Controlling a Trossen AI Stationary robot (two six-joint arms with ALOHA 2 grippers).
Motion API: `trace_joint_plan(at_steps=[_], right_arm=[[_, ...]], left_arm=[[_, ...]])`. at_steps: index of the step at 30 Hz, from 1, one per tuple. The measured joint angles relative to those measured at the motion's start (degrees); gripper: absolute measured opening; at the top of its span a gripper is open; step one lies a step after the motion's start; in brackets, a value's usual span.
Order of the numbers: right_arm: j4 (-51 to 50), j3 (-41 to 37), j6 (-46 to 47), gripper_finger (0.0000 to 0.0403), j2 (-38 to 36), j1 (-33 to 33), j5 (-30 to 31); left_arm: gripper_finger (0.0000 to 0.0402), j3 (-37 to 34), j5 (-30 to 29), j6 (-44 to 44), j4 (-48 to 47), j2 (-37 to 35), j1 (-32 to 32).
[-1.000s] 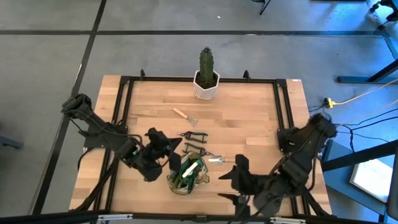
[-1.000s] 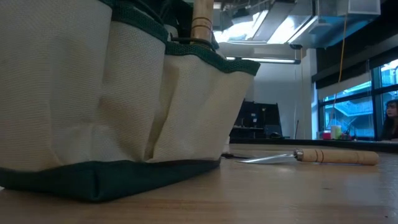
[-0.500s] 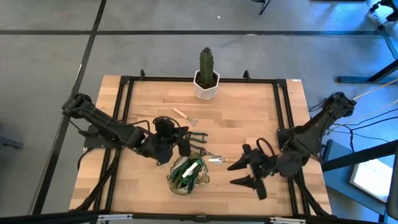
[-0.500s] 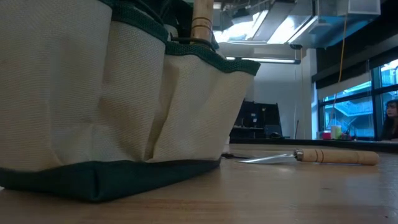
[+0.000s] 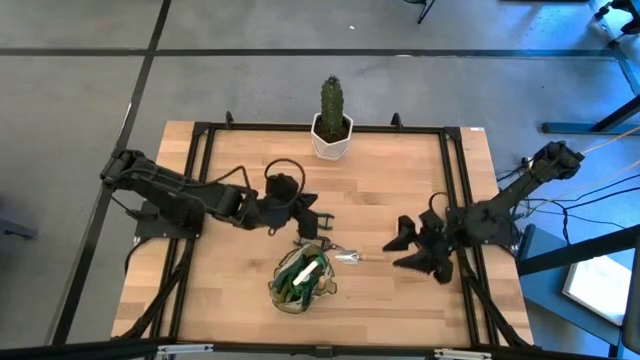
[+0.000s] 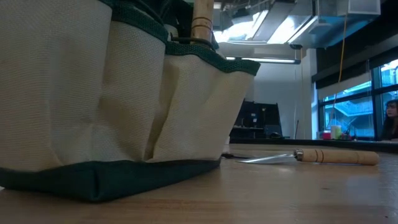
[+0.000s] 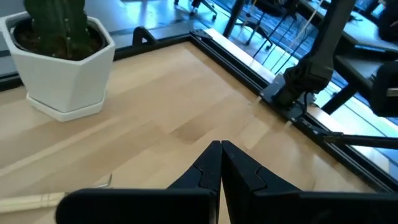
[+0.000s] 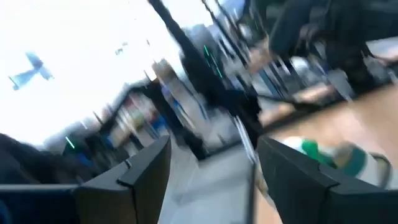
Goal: Pick & Place Garden tools in Gardening bag
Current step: Put the hand rake into the gardening bag
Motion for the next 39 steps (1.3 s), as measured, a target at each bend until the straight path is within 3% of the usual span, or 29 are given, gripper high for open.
trace_joint_plan(at_steps=[4,6,10,16,24,30,39], right_arm=[[19.6,-9.4,0.8,0.0245,-2.1,-2.2,-1.2],[24.3,-11.9,0.7,0.0245,-2.8,-3.5,-1.9],[23.9,-12.9,1.6,0.0245,-4.5,-6.2,-2.1],[20.3,-12.9,5.7,0.0245,-6.5,-12.9,-5.7],[17.7,-12.9,6.9,0.0245,-6.8,-21.6,-9.4],[14.3,-12.9,9.5,0.0245,-6.8,-29.0,-10.2],[8.0,-12.9,13.8,0.0245,-6.7,-42.7,-21.1]], left_arm=[[0.0004,0.0,4.9,2.5,0.6,0.0,2.8],[0.0004,0.0,9.2,4.0,0.6,0.0,4.7],[0.0004,-0.6,21.0,8.3,3.4,0.0,9.5],[0.0003,-7.8,40.6,12.3,25.5,0.0,17.1],[0.0003,-18.5,52.3,8.3,41.7,0.0,25.3],[0.0003,-21.9,58.2,9.0,42.6,0.0,29.2],[0.0003,-24.0,64.2,11.2,41.7,0.0,34.0]])
